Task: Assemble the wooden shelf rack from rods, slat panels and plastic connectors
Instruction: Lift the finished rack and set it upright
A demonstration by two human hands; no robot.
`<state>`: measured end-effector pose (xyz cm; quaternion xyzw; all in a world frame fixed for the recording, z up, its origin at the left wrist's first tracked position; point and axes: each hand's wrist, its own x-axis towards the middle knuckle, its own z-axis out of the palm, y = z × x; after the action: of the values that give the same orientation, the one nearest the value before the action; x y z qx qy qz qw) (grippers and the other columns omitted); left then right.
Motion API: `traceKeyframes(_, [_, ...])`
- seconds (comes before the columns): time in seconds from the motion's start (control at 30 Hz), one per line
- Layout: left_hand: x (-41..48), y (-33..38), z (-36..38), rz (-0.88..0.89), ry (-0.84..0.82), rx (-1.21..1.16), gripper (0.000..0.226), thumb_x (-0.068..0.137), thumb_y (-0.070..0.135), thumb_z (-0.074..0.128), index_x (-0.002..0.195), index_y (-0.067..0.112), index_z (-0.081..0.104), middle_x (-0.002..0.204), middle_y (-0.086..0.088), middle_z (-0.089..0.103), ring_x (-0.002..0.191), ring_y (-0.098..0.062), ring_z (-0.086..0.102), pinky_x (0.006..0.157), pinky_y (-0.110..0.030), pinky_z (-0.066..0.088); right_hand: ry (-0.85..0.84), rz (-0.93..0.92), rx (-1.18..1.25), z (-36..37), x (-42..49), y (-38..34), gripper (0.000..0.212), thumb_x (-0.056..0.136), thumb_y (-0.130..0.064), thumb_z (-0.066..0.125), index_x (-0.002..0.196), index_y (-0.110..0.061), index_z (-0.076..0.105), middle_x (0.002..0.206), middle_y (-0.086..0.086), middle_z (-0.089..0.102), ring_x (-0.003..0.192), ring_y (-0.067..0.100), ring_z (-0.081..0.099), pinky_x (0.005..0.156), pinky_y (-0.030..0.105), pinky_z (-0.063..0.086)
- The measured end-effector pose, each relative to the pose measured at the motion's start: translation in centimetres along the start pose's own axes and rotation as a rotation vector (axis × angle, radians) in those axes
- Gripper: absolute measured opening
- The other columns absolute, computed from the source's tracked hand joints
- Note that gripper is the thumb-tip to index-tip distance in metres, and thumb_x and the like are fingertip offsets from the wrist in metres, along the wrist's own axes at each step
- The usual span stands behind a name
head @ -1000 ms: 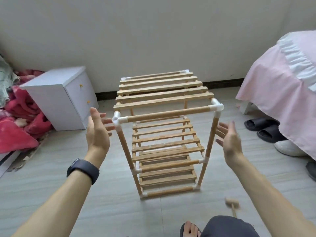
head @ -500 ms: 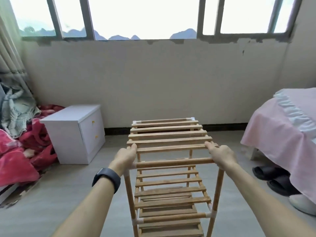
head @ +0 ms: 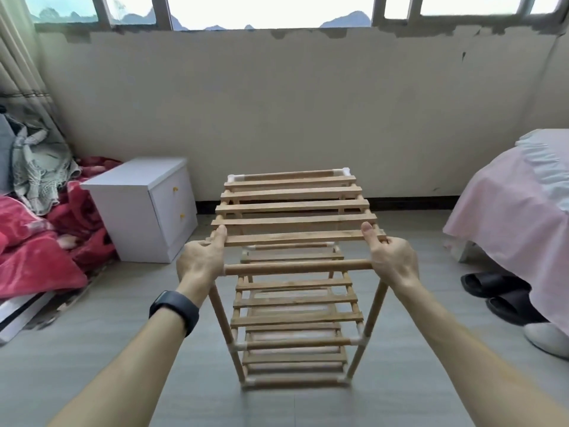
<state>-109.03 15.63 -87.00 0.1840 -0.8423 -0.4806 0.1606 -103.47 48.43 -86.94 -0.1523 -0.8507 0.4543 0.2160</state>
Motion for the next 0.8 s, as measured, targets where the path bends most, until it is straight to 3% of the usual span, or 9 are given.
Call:
traceKeyframes(0.1, [-0.7,-1.9,-1.4,0.076,0.050,0.019,0.067,0.093,0.078,0.034,0.063,0.022,0.055,0.067,0.001,0.061,0.067,-0.019,0.055,0.057,-0.031,0.038,0.009,-0.043,0.106,1.9,-1.6,0.2,0.062,0.096,-0.069,0.042,0.061,-0.018,0.048,0.052,-0.004,0.049,0.051,0.013,0.049,0.053,0.027,0.036])
traceKeyframes(0.2, [-1.6,-5.6,-1.9,0.118,0.037,-0.008,0.066,0.099,0.070,0.028,0.084,0.014,0.060,0.071,-0.001,0.063,0.063,-0.016,0.059,0.051,-0.029,0.038,-0.003,-0.050,0.177,4.8,-4.0,2.5,0.053,0.098,-0.066,0.035,0.088,-0.021,0.060,0.060,-0.006,0.058,0.056,0.011,0.059,0.055,0.026,0.044])
traceKeyframes(0.27, [-2.1,-8.4,-1.7,0.054,-0.037,-0.117,0.056,0.102,0.062,0.034,0.094,0.014,0.062,0.072,-0.002,0.064,0.056,-0.015,0.063,0.047,-0.028,0.047,-0.047,-0.032,0.158,6.9,-5.5,4.6,0.046,0.098,-0.066,0.031,0.100,-0.028,0.055,0.071,-0.007,0.062,0.067,0.013,0.063,0.059,0.027,0.044])
traceKeyframes(0.33, [-2.4,-11.1,-1.4,-0.026,-0.130,-0.155,0.047,0.102,0.058,0.038,0.102,0.020,0.065,0.085,-0.002,0.069,0.072,-0.020,0.068,0.062,-0.035,0.056,-0.103,0.015,0.140,8.8,-6.3,6.6,0.046,0.096,-0.067,0.030,0.098,-0.027,0.052,0.080,-0.007,0.063,0.077,0.014,0.063,0.063,0.029,0.042])
traceKeyframes(0.4, [-2.7,-13.9,-1.1,-0.063,-0.207,-0.109,0.043,0.102,0.057,0.038,0.109,0.026,0.067,0.101,0.002,0.071,0.092,-0.023,0.069,0.080,-0.039,0.055,-0.151,0.083,0.144,10.1,-6.8,8.7,0.041,0.096,-0.065,0.033,0.099,-0.028,0.051,0.088,-0.010,0.064,0.083,0.008,0.061,0.066,0.025,0.042])
traceKeyframes(0.5, [-3.4,-17.9,-0.3,-0.080,-0.283,-0.029,0.037,0.103,0.055,0.039,0.111,0.032,0.065,0.103,0.005,0.071,0.095,-0.016,0.066,0.074,-0.033,0.051,-0.234,0.150,0.097,11.3,-7.2,12.2,0.031,0.100,-0.056,0.042,0.106,-0.029,0.056,0.097,-0.011,0.066,0.092,0.010,0.062,0.067,0.024,0.042])
traceKeyframes(0.6, [-4.2,-21.4,1.1,-0.131,-0.310,0.008,0.026,0.105,0.049,0.037,0.114,0.035,0.056,0.102,0.002,0.071,0.094,-0.019,0.065,0.077,-0.037,0.051,-0.339,0.218,0.049,12.6,-7.5,15.8,0.027,0.103,-0.047,0.049,0.121,-0.029,0.057,0.110,-0.006,0.067,0.104,0.020,0.062,0.079,0.033,0.043])
traceKeyframes(0.8, [-5.8,-27.4,5.2,-0.222,-0.304,0.003,0.022,0.107,0.041,0.035,0.107,0.032,0.055,0.099,0.008,0.068,0.092,-0.018,0.063,0.075,-0.036,0.049,-0.402,0.316,0.019,16.6,-9.2,21.0,0.014,0.107,-0.034,0.044,0.119,-0.031,0.051,0.103,-0.016,0.062,0.103,0.021,0.059,0.083,0.037,0.044])
